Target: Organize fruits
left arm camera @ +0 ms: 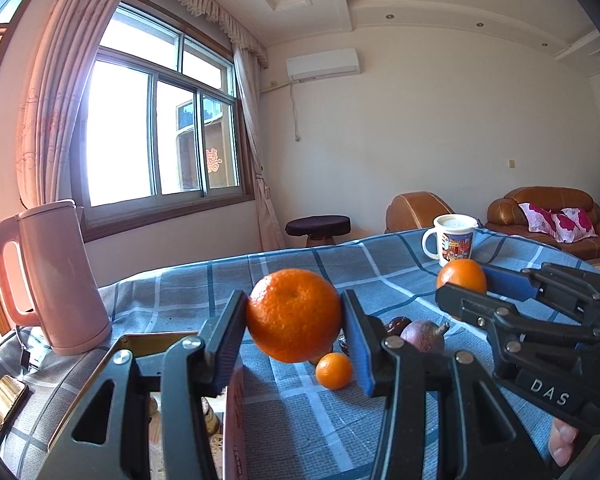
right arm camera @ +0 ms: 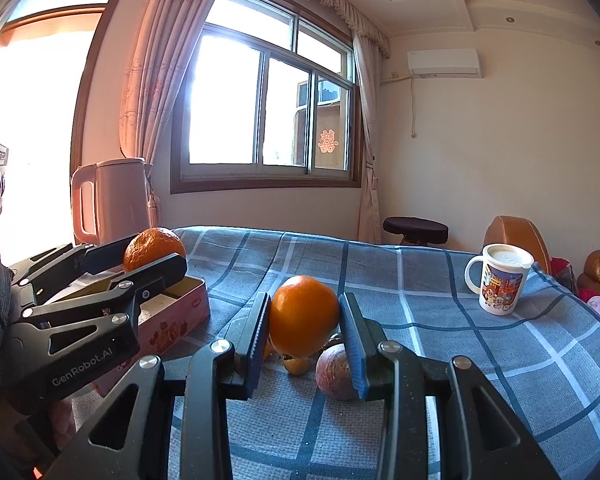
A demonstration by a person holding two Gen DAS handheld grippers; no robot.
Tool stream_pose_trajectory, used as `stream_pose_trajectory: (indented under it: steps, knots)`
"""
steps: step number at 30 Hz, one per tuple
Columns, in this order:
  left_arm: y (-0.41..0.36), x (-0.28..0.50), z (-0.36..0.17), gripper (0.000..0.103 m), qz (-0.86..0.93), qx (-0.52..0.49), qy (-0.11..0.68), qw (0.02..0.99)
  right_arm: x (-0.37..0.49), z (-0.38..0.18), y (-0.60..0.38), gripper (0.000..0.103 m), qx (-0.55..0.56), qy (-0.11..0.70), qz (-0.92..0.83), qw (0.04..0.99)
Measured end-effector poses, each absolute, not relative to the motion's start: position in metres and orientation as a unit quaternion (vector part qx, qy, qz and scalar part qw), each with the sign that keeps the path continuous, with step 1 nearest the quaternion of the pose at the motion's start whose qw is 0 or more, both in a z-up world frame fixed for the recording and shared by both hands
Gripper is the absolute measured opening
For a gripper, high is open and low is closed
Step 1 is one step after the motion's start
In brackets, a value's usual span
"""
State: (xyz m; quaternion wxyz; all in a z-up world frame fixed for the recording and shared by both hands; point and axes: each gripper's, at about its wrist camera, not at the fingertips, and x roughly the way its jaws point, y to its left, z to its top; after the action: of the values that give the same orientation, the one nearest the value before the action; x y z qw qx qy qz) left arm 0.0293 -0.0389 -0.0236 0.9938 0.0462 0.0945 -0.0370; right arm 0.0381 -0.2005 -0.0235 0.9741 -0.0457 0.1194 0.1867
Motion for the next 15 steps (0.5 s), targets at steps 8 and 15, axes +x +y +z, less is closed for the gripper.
stream_pose_trajectory:
  steps: [8, 15]
  knots:
    - [-0.037, 0.029, -0.024, 0.049, -0.032, 0.047, 0.095, 0.994, 0.041, -0.024, -0.193, 0.037, -0.053, 0.116, 0.196, 0.972]
    - [-0.03, 0.03, -0.025, 0.049, -0.025, 0.044, 0.101, 0.994, 0.043, -0.024, -0.185, 0.037, -0.057, 0.117, 0.206, 0.97]
